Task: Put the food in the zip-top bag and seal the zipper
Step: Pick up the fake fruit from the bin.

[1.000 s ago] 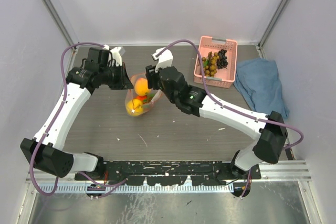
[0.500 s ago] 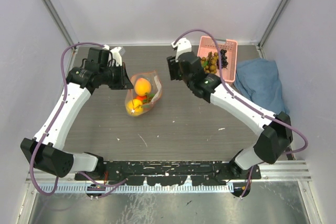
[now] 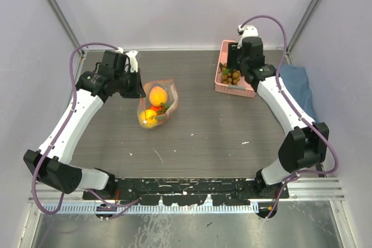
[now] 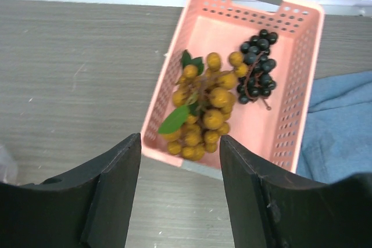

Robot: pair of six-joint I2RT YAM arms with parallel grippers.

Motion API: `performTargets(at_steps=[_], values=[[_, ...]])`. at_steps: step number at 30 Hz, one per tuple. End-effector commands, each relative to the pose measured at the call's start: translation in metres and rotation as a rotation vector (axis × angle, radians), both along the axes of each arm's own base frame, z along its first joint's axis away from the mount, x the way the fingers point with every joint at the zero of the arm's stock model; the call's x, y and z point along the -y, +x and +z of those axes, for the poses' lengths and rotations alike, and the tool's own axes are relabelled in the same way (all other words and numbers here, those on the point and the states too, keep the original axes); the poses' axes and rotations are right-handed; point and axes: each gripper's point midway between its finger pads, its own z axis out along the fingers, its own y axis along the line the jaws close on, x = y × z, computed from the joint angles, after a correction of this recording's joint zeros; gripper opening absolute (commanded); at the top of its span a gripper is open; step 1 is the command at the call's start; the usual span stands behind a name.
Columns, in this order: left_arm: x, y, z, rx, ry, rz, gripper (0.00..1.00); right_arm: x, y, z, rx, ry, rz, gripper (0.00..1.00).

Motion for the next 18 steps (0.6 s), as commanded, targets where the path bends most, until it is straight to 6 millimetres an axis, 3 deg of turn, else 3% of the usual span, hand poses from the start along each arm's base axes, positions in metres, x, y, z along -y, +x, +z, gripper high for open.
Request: performTargets(at_steps=[1,4,11,18], values=[[-0.010,0.008,0.013,0.062,0.084,0.027,0.00,0.026,0.030,0.021,0.062,0.067,-0.030,0.61],[-0.014,0.010,0.013,0.064,0.114,0.043,0.00,0.052,0.050,0.009,0.043,0.083,-0.072,0.62],[-0.029,0.017,0.014,0.094,0.186,0.090,0.00,0.111,0.100,-0.045,-0.018,0.021,-0.223,0.60],[-0.041,0.021,0.018,0.148,0.231,0.128,0.00,0.131,0.137,-0.104,-0.105,0.011,-0.249,0.55]])
